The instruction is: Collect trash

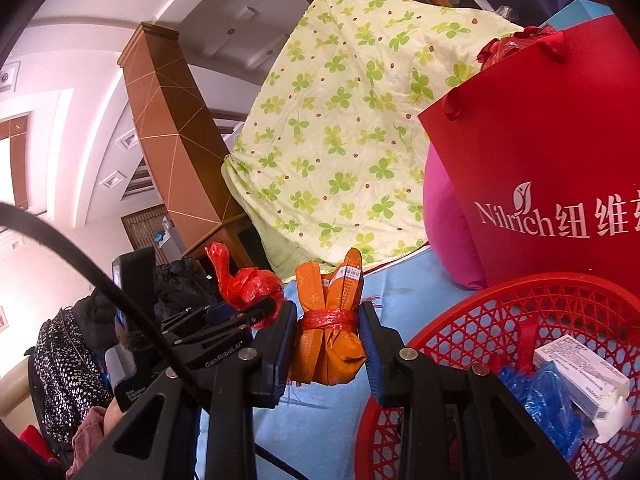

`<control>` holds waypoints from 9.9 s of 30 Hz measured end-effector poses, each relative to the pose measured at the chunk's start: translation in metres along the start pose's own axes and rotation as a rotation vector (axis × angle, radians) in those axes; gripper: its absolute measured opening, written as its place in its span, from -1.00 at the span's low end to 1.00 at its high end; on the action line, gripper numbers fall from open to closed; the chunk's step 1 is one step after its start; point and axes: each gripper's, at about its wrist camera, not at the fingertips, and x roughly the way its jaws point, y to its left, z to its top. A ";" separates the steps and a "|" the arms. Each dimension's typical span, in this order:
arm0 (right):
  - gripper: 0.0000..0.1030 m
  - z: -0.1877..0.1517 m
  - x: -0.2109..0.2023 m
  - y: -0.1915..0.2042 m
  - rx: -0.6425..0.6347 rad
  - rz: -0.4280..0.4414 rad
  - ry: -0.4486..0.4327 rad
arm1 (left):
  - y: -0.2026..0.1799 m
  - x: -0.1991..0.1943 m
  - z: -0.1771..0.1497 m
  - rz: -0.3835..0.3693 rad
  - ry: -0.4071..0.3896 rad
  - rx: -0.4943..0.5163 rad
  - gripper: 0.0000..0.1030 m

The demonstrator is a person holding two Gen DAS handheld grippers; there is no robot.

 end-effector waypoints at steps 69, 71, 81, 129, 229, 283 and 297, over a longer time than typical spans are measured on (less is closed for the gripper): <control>-0.34 0.021 -0.048 -0.054 0.113 -0.176 -0.125 | -0.055 -0.024 0.001 -0.610 -0.019 -0.048 -0.09; -0.33 0.023 -0.053 -0.062 0.149 -0.180 -0.142 | -0.060 -0.023 0.000 -0.663 -0.011 -0.050 -0.09; 0.51 0.025 -0.073 -0.077 0.207 -0.242 -0.209 | -0.091 -0.013 -0.009 -0.707 0.014 0.000 0.34; 0.50 0.001 0.008 0.023 -0.047 -0.280 -0.146 | 0.079 -0.025 -0.019 -0.037 0.027 -0.104 0.75; 0.58 0.047 -0.213 0.196 -0.366 -0.409 -0.101 | 0.035 -0.285 0.025 0.215 -0.073 -0.064 0.89; 0.58 0.047 -0.225 0.193 -0.387 -0.437 -0.077 | -0.001 -0.294 0.031 0.175 -0.080 -0.007 0.89; 0.58 0.047 -0.222 0.185 -0.368 -0.447 -0.065 | -0.009 -0.294 0.025 0.165 -0.072 0.003 0.89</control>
